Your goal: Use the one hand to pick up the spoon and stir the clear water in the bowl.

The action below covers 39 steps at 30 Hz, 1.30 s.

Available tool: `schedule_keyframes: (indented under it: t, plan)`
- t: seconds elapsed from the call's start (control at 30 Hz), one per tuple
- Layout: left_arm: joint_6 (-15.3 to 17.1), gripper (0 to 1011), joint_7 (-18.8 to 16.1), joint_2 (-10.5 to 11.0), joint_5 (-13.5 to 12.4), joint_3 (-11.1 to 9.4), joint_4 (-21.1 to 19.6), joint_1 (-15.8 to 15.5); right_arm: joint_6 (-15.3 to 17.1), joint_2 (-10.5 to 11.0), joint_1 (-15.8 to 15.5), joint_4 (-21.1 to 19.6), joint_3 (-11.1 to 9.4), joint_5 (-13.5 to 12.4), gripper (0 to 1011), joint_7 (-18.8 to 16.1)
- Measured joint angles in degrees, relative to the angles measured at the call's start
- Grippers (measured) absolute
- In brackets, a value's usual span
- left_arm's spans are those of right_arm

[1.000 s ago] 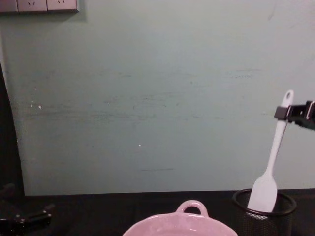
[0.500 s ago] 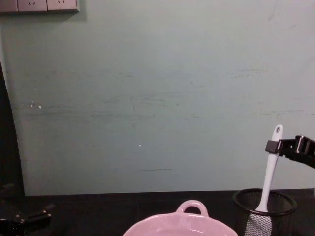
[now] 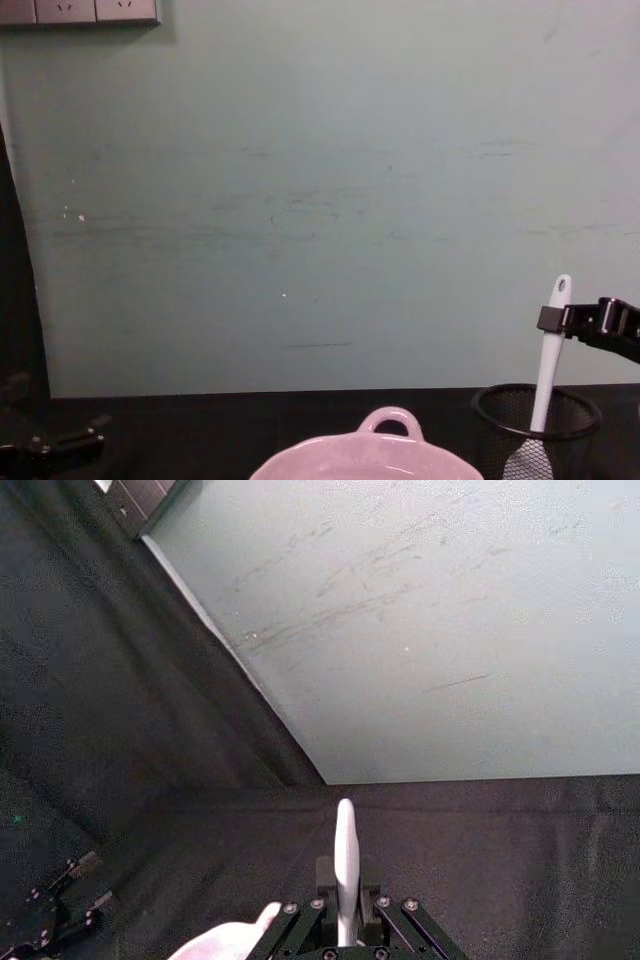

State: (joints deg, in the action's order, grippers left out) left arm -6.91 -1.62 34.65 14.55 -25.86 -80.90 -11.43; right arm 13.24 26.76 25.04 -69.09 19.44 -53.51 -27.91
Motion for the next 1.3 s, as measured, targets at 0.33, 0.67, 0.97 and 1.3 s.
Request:
schedule_keyframes:
  t: [0.33, 0.67, 0.97, 1.3]
  plan:
    - [0.0, 1011, 0.0, 0.0, 0.0, 0.0, 0.0, 0.0, 0.06, -0.05, -0.05, -0.15, -0.2, 0.01, 308, 0.1]
    - [0.0, 1011, 0.0, 0.0, 0.0, 0.0, 0.0, 0.0, 0.12, -0.09, -0.09, -0.22, -0.28, 0.03, 606, 0.23]
    - [0.0, 1011, 0.0, 0.0, 0.0, 0.0, 0.0, 0.0, 0.13, -0.11, -0.11, -0.28, -0.33, 0.06, 890, 0.28]
    - [0.0, 1011, 0.0, 0.0, 0.0, 0.0, 0.0, 0.0, -7.73, 3.87, -1.21, -4.85, 5.51, 16.43, 1002, 8.31]
